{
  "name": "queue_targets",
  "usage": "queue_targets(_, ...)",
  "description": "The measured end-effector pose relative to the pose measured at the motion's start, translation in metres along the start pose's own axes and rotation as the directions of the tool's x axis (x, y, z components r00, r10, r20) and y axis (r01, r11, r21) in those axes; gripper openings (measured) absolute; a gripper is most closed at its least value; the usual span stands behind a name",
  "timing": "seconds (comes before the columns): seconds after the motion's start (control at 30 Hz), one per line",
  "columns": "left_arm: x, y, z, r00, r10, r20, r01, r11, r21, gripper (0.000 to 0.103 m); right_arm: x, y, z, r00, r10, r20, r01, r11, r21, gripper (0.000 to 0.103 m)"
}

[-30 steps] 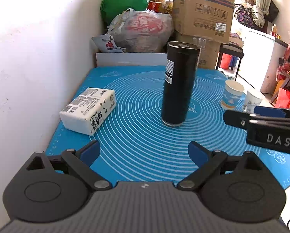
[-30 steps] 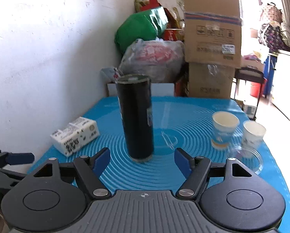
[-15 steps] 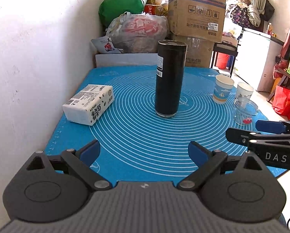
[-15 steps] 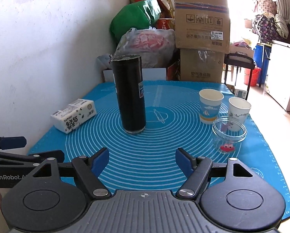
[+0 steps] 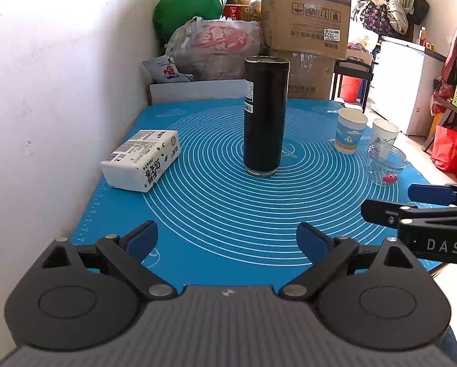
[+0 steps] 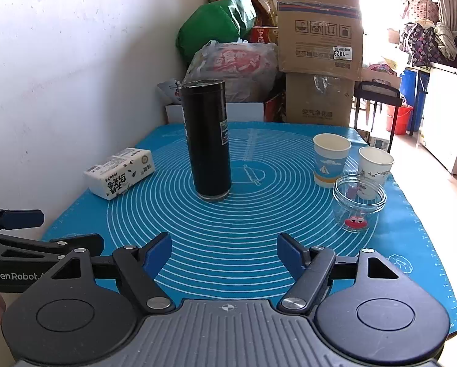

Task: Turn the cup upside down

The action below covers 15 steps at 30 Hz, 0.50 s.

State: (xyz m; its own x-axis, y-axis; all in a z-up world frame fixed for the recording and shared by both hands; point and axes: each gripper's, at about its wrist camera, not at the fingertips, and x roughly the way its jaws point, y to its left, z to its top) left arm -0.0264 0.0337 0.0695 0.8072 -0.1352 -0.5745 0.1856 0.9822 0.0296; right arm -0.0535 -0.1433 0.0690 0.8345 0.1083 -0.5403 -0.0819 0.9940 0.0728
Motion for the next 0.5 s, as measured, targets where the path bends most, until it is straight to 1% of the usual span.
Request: queue_targets(0.5, 0.0013, -0.0055, -0.0006, 1.0, -0.014, -0.005, 0.014, 1.0, 0.014, 0.096, -0.0029, -0.0027, -0.0032, 1.0, -0.008, -0.011, 0.008, 1.0, -0.002, 0.078)
